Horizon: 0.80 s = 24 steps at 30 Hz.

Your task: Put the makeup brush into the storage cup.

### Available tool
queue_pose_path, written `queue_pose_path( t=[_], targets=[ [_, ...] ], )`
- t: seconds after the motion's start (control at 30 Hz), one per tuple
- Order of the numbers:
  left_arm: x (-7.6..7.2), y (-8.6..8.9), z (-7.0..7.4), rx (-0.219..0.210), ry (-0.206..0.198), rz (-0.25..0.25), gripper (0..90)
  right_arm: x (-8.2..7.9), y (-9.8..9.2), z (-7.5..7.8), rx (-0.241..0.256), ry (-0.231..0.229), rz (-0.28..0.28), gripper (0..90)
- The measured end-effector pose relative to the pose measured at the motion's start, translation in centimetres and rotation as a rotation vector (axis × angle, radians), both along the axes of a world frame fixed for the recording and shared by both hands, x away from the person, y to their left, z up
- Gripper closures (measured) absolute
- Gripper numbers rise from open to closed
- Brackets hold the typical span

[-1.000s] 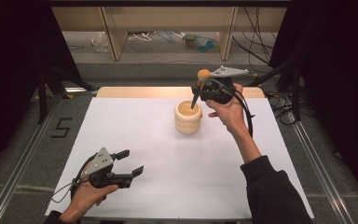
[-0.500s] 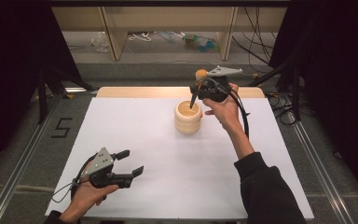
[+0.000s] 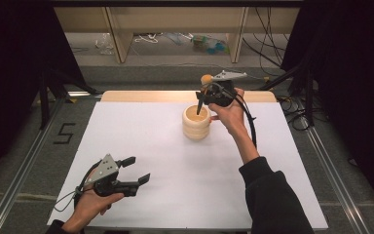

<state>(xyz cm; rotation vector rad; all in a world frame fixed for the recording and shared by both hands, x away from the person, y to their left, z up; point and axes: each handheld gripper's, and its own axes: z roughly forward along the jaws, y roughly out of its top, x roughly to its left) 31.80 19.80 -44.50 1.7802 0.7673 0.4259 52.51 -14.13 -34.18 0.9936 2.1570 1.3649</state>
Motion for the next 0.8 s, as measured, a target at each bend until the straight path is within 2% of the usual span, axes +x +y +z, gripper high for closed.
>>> queue_pose_path(
  t=[0.1,0.2,0.27,0.33,0.43,0.5,0.73,0.8],
  targets=[
    [0.0,0.0,0.0,-0.002,-0.006,-0.009,21.0,0.1,0.3,-0.3,-0.004,0.017,-0.001,73.6],
    [0.0,0.0,0.0,-0.005,0.005,0.001,21.0,0.3,0.4,-0.6,-0.017,0.026,0.001,73.6],
    [0.1,0.1,0.0,0.01,-0.011,-0.009,21.0,0.5,0.5,-0.9,-0.027,0.033,0.006,73.6],
    [0.0,-0.1,0.0,-0.008,0.009,0.004,21.0,0.6,0.6,-1.1,-0.033,0.036,0.002,73.6],
    [0.0,-0.1,0.0,-0.007,0.008,0.001,21.0,0.7,0.7,-1.3,-0.041,0.056,0.004,73.6],
    [0.0,-0.1,0.0,-0.007,0.009,0.002,21.0,0.8,0.8,-1.5,-0.045,0.048,0.005,73.6],
    [0.0,0.0,0.0,0.003,0.003,-0.005,21.0,1.0,1.1,-2.0,-0.073,0.082,0.004,73.6],
    [0.0,0.0,0.0,0.003,0.003,-0.005,21.0,1.2,1.1,-2.2,-0.073,0.078,0.005,73.6]
  ],
)
